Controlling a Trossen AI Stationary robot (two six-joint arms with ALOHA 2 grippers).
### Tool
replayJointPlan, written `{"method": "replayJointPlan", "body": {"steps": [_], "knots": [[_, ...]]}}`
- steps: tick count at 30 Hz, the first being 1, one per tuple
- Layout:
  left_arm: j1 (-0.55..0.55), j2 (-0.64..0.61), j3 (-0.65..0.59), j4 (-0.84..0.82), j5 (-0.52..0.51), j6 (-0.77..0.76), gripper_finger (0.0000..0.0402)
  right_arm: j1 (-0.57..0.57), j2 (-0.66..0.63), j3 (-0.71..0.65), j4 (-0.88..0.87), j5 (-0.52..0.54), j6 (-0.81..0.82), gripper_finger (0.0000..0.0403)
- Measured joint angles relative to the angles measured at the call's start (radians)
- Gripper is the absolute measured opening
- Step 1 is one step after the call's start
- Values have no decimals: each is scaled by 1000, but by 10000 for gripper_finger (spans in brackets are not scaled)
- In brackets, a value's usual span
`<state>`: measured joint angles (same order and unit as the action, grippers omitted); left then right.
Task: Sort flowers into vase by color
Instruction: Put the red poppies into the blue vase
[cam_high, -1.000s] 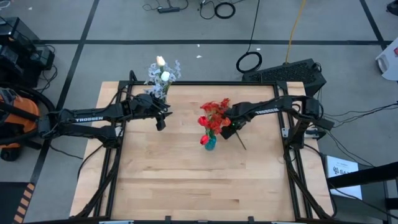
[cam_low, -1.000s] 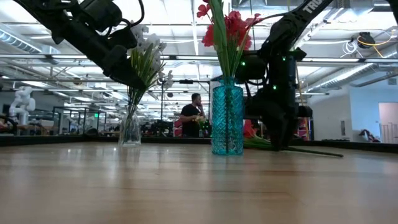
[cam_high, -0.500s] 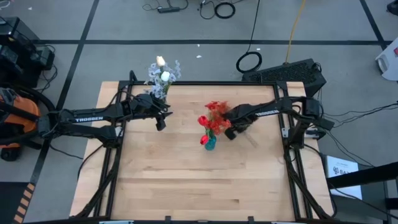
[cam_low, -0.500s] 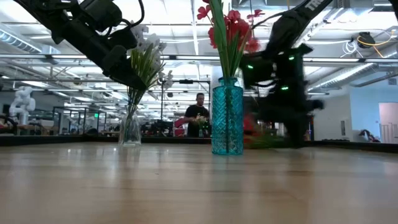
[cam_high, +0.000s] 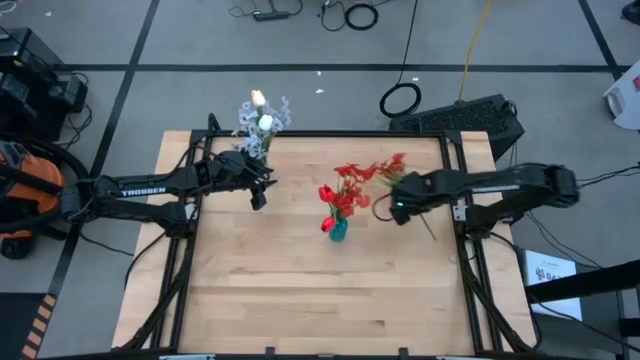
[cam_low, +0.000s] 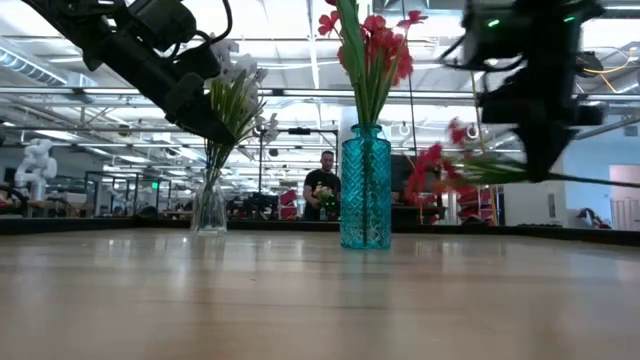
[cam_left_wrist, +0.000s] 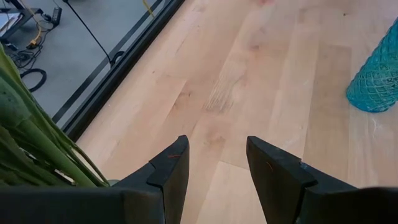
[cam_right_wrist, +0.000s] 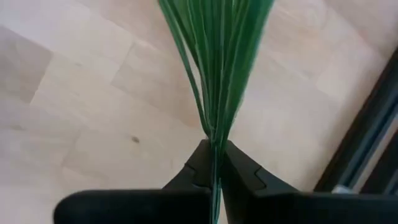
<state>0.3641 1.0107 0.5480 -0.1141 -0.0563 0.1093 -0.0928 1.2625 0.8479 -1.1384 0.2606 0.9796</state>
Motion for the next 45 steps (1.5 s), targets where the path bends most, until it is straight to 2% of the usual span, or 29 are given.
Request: {"method": "replayJointPlan", "body": {"steps": [7, 12, 15, 18, 21, 23, 27, 32, 36, 40, 45], "knots": [[0, 0, 0, 0, 0, -79, 168, 100, -290, -125, -3, 13, 184, 1], [0, 0, 0, 0, 0, -112, 168, 203, -460, -144, 25, 135, 269, 1], [0, 0, 0, 0, 0, -112, 168, 260, -546, -144, 154, 238, 255, 1], [0, 0, 0, 0, 0, -104, 168, 303, -600, -144, 363, 346, 139, 1], [0, 0, 0, 1, 0, -100, 168, 332, -612, -144, 592, 444, -68, 0], [0, 0, 0, 1, 3, -103, 168, 343, -607, -144, 735, 467, -229, 0], [0, 0, 0, 1, 21, -103, 168, 344, -586, -142, 823, 394, -515, 5], [0, 0, 0, 1, 24, -96, 168, 344, -560, -142, 850, 369, -477, 8], [0, 0, 0, 1, 26, -92, 168, 367, -514, -142, 938, 398, -536, 2], [0, 0, 0, 0, 27, -73, 168, 412, -441, -179, 1106, 477, -632, 2], [0, 0, 0, 1, 27, -70, 168, 467, -345, -292, 1447, 482, -698, 1]]}}
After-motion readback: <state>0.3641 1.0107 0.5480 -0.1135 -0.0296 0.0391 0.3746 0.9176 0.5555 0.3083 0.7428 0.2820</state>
